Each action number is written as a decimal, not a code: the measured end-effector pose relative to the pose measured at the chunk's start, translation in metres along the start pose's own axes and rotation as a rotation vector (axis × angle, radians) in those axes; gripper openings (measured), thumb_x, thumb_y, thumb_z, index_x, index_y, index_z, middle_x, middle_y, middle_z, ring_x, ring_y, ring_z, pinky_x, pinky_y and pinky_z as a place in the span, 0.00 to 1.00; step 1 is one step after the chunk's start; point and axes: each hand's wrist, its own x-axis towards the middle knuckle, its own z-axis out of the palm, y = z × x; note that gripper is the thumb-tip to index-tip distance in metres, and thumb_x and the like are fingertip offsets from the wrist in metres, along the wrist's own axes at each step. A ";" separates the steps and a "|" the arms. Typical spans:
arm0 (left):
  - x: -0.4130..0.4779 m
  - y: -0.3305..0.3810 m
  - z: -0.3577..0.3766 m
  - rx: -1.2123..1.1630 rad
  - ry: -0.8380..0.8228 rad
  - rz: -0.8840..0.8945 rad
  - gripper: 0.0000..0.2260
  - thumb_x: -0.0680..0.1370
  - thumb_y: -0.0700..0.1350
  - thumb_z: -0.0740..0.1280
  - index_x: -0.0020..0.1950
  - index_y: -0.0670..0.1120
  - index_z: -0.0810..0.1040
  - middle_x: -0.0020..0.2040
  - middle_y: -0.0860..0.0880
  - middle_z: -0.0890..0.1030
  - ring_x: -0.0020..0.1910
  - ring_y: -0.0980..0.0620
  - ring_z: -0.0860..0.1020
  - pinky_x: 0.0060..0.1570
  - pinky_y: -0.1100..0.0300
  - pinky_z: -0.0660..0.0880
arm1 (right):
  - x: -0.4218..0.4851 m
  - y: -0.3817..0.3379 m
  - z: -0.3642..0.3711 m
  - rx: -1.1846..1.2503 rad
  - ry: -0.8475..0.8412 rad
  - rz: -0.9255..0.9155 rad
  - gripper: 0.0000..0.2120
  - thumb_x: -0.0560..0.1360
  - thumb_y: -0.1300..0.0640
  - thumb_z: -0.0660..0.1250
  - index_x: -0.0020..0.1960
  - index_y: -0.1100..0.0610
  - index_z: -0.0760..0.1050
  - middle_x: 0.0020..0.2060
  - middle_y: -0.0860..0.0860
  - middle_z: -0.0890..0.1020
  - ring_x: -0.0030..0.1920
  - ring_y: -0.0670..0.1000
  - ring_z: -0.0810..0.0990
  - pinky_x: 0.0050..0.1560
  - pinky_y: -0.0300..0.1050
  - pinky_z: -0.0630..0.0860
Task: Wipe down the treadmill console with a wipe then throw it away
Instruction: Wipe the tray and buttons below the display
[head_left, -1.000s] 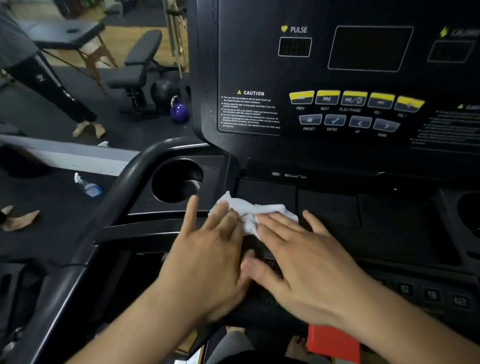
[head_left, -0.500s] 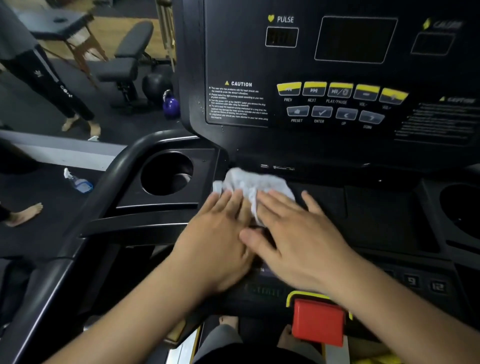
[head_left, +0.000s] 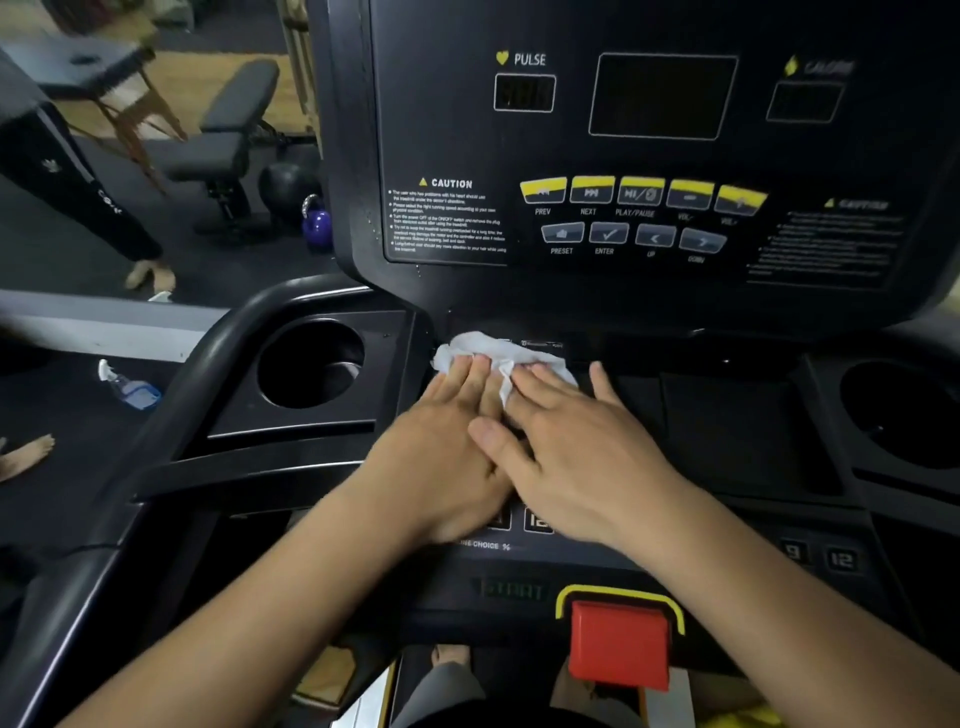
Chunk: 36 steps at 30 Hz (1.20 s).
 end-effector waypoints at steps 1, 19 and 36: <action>-0.005 0.002 -0.003 0.014 -0.011 0.011 0.39 0.72 0.61 0.33 0.80 0.44 0.42 0.81 0.43 0.45 0.79 0.49 0.40 0.78 0.54 0.44 | -0.006 0.000 -0.001 0.001 -0.005 -0.011 0.42 0.73 0.31 0.33 0.79 0.52 0.53 0.79 0.47 0.53 0.78 0.44 0.46 0.76 0.58 0.38; -0.001 0.044 0.005 -0.004 0.011 0.120 0.40 0.70 0.63 0.34 0.80 0.45 0.40 0.81 0.44 0.42 0.79 0.51 0.37 0.77 0.56 0.38 | -0.044 0.031 0.001 -0.011 -0.024 0.085 0.45 0.69 0.30 0.28 0.79 0.52 0.49 0.79 0.45 0.50 0.77 0.41 0.43 0.77 0.55 0.37; 0.010 0.065 0.001 0.083 -0.040 0.194 0.38 0.75 0.63 0.36 0.81 0.44 0.45 0.81 0.44 0.49 0.80 0.50 0.43 0.77 0.49 0.41 | -0.059 0.058 -0.001 -0.016 -0.025 0.095 0.47 0.68 0.29 0.24 0.80 0.51 0.46 0.79 0.44 0.49 0.77 0.39 0.42 0.76 0.54 0.34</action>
